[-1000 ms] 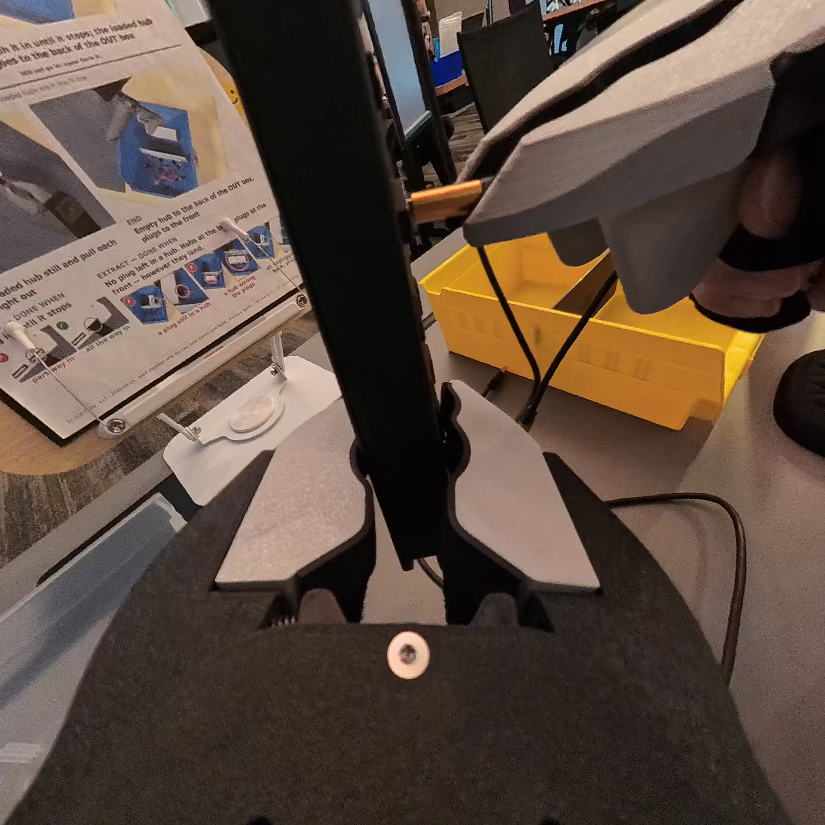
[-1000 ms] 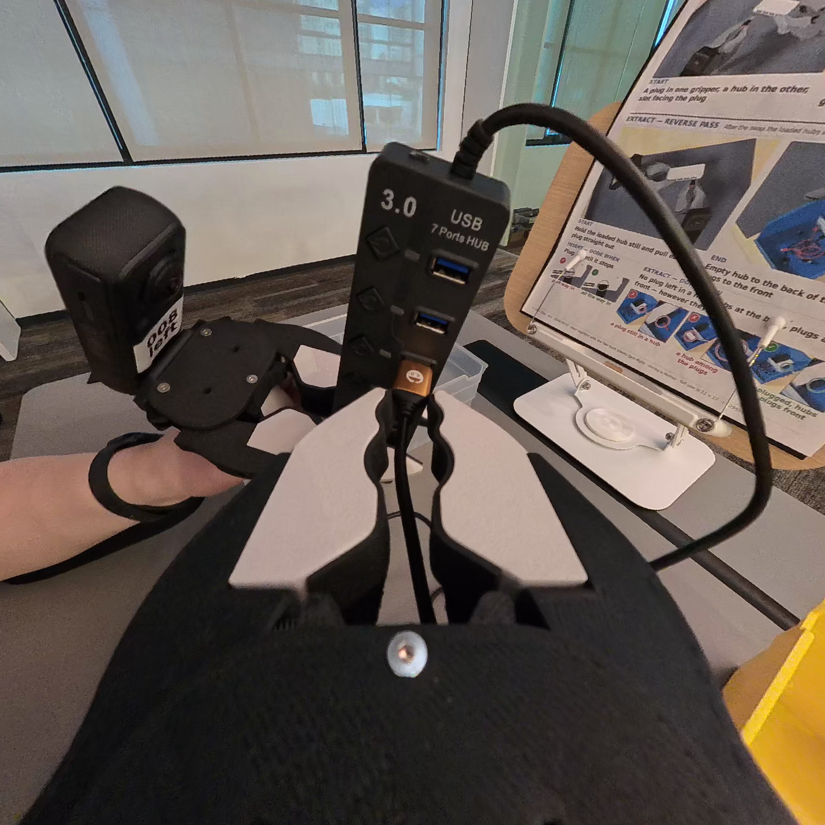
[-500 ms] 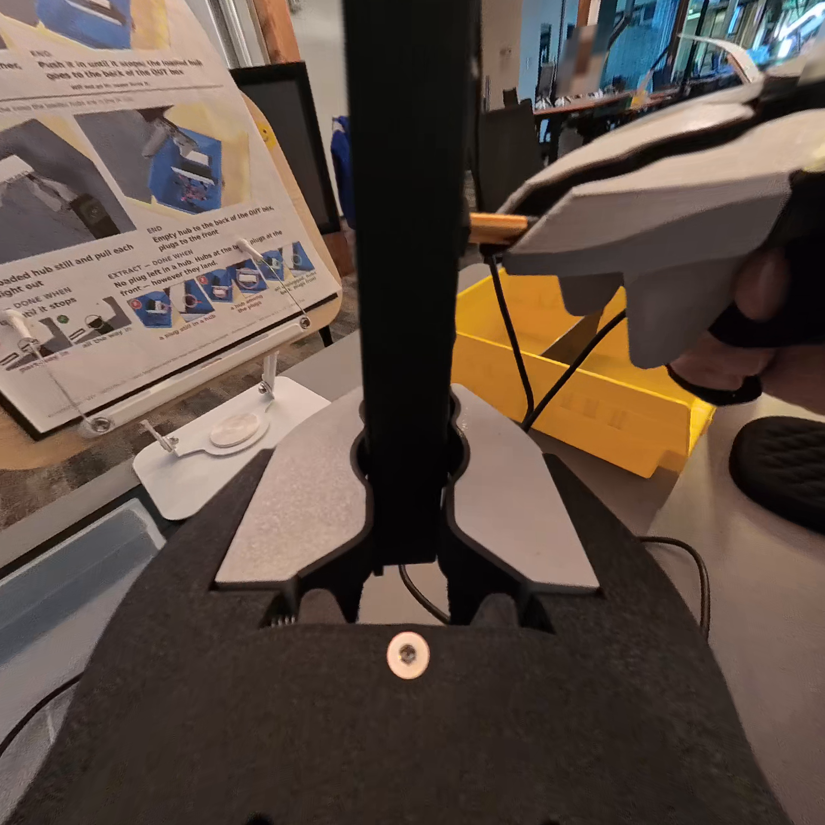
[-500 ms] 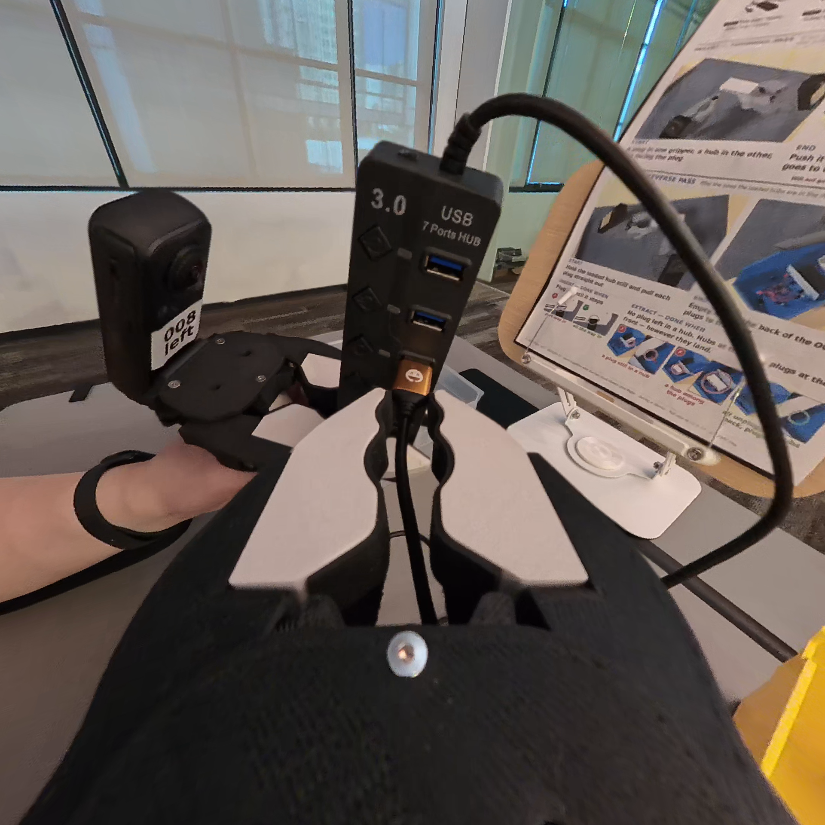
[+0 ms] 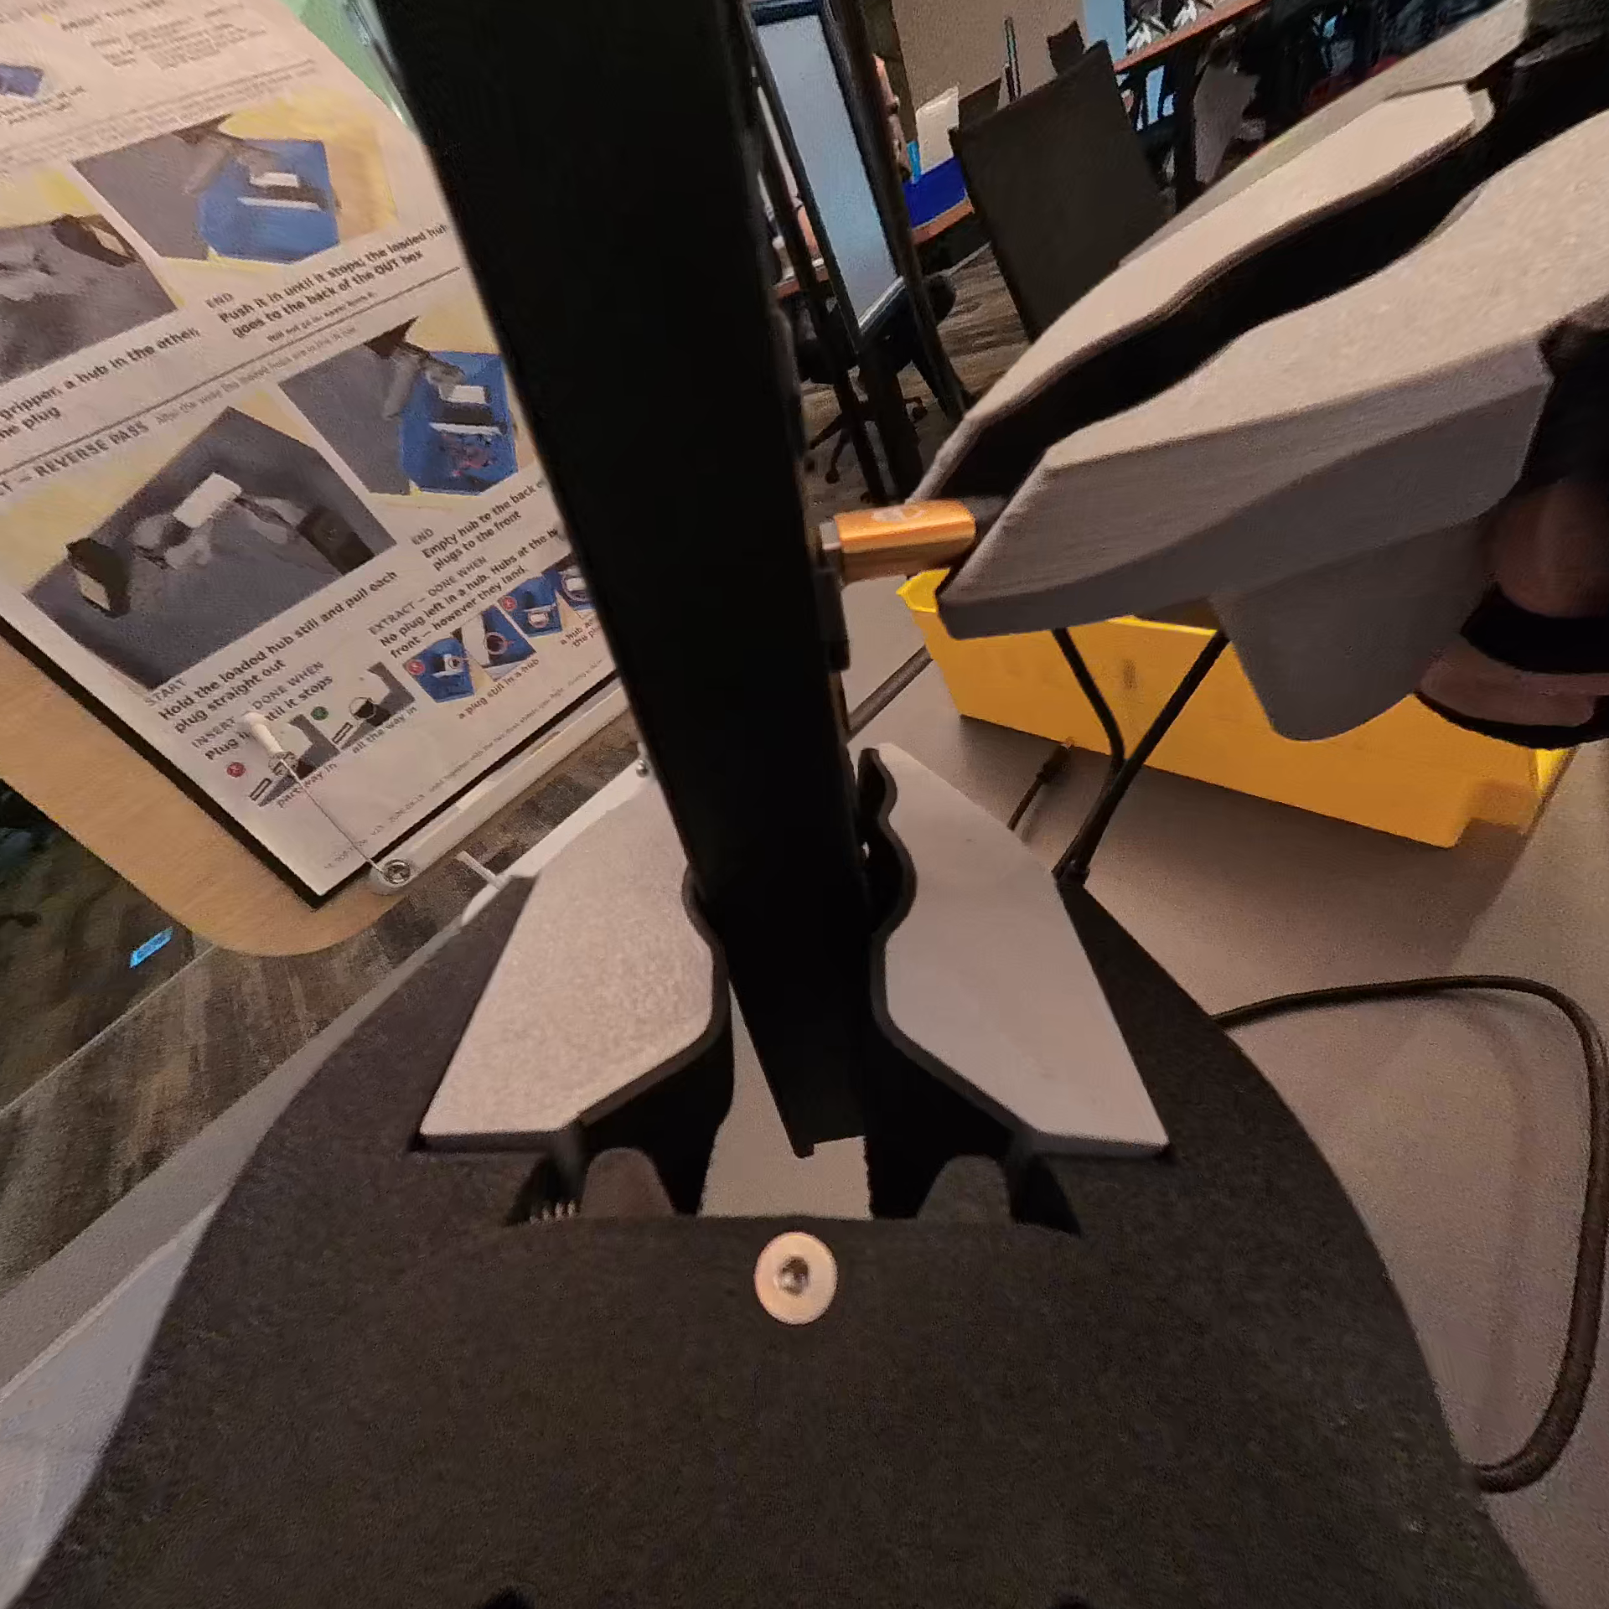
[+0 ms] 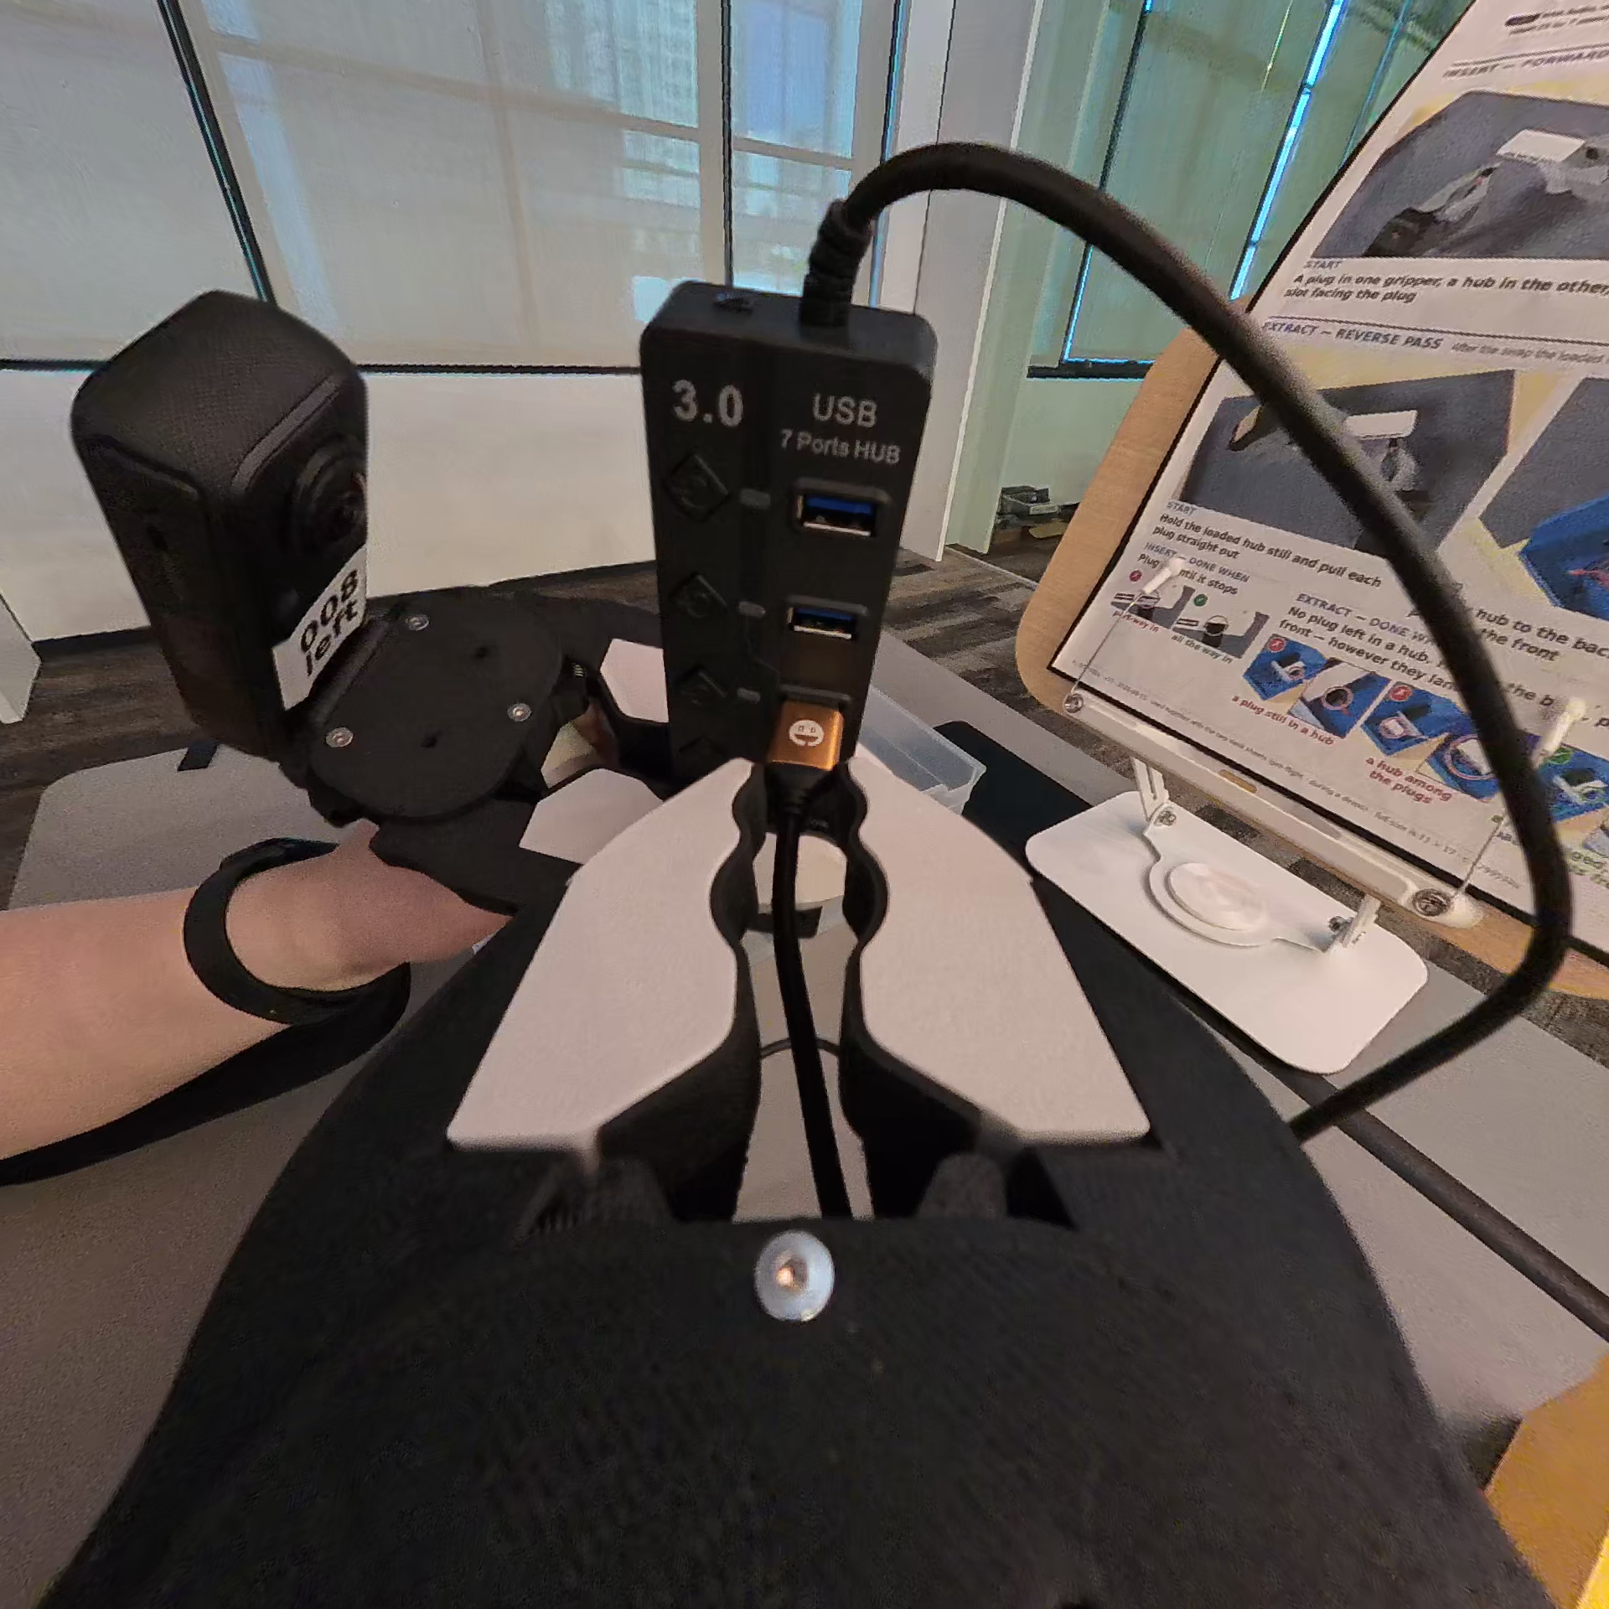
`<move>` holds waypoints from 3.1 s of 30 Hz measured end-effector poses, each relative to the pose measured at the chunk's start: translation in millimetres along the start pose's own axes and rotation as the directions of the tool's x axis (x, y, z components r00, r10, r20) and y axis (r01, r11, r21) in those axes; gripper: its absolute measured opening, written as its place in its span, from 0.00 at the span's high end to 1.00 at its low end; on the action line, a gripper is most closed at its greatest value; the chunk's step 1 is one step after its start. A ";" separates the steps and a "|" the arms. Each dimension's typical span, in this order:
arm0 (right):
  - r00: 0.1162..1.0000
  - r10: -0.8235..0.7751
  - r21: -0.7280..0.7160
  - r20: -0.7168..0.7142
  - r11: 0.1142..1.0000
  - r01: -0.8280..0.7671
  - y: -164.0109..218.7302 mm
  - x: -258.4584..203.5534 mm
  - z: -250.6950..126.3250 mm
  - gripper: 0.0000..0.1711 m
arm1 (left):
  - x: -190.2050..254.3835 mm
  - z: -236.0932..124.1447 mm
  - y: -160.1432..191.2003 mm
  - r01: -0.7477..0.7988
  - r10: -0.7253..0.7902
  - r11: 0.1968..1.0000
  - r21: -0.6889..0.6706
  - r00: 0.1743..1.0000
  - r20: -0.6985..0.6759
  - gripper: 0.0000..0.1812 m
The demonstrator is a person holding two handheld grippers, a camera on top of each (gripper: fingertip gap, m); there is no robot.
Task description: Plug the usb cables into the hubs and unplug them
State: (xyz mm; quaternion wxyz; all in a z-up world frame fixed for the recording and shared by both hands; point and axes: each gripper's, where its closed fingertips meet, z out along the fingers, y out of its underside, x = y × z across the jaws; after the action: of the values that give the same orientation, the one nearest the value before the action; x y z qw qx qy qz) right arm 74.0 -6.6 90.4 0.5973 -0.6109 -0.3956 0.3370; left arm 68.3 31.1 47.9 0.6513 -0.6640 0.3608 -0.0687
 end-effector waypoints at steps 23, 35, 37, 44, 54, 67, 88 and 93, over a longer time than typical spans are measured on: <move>0.974 0.168 -0.209 0.154 0.969 -0.134 3.2 -17.3 -16.2 0.80 | -6.5 0.6 13.7 0.215 -0.223 0.974 -0.072 0.963 -0.150 0.85; 0.949 -0.316 -0.007 0.023 0.949 0.316 -52.5 27.7 -101.3 0.75 | 49.9 -25.4 6.8 0.197 -0.254 0.967 -0.161 0.757 -0.602 0.85; 0.952 -0.305 -0.002 0.031 0.952 0.305 -50.5 35.0 -109.3 0.74 | 49.4 -26.5 4.9 0.212 -0.262 0.965 -0.155 0.749 -0.609 0.85; 0.973 -0.161 -0.053 0.163 0.984 0.172 -20.4 46.3 -101.0 0.68 | 27.1 -38.5 -12.2 0.307 -0.293 0.948 -0.083 0.743 -0.602 0.85; 0.906 -0.117 -0.272 0.407 0.931 0.243 64.3 28.9 -66.9 0.67 | -5.6 -68.0 -29.3 0.299 -0.246 0.954 0.006 0.794 -0.556 0.86; 0.989 -0.100 -0.726 0.110 0.671 0.148 170.9 71.5 -18.2 0.73 | -67.3 -128.4 -47.0 0.318 -0.229 0.938 0.140 0.868 -0.442 0.85; 0.824 -0.201 -0.836 0.530 0.042 0.548 245.9 132.4 -33.5 0.85 | -76.4 -136.5 -48.1 0.357 -0.247 0.920 0.159 0.846 -0.473 0.85; 0.857 -0.152 -0.869 0.492 -0.025 0.494 259.1 139.0 -35.0 0.86 | -75.1 -137.0 -49.9 0.361 -0.242 0.918 0.165 0.839 -0.487 0.85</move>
State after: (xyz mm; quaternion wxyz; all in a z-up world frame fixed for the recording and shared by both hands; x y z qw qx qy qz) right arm 189.8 107.1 -157.2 0.0264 -0.6876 -0.7188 -0.0993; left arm -44.0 -43.3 141.5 0.6072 -0.5903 0.3821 -0.3700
